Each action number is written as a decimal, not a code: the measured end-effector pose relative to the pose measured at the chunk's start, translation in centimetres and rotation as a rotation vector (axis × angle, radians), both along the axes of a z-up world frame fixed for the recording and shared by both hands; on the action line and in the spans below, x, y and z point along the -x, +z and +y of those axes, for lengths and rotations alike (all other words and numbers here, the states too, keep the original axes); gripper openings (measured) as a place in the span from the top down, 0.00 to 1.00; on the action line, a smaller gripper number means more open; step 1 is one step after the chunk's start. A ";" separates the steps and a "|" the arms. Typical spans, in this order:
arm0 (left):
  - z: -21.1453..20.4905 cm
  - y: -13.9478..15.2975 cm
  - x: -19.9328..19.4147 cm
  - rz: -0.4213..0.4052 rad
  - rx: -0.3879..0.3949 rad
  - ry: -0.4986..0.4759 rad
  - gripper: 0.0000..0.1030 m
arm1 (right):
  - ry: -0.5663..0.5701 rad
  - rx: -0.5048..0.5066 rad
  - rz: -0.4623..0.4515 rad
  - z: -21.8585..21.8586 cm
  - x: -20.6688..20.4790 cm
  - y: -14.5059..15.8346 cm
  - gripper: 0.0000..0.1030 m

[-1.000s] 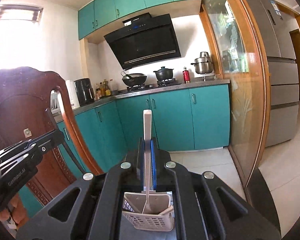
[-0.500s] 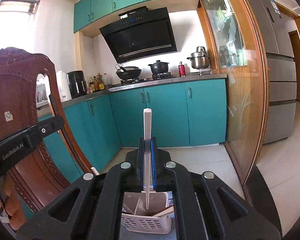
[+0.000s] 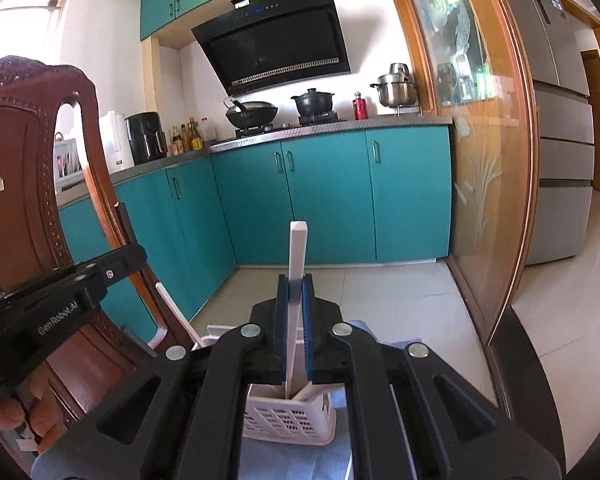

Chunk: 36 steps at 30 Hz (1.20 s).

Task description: Organize utensils

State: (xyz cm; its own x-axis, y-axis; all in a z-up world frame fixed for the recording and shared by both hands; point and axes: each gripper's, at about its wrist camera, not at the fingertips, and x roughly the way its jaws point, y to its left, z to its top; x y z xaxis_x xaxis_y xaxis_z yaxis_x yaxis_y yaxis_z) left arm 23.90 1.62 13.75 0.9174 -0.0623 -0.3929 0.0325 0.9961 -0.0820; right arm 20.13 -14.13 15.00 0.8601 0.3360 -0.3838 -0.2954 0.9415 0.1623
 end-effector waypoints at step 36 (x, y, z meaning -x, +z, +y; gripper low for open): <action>-1.2 -6.0 26.7 0.021 -0.091 0.074 0.03 | -0.064 0.208 0.004 -5.7 24.5 -4.2 0.07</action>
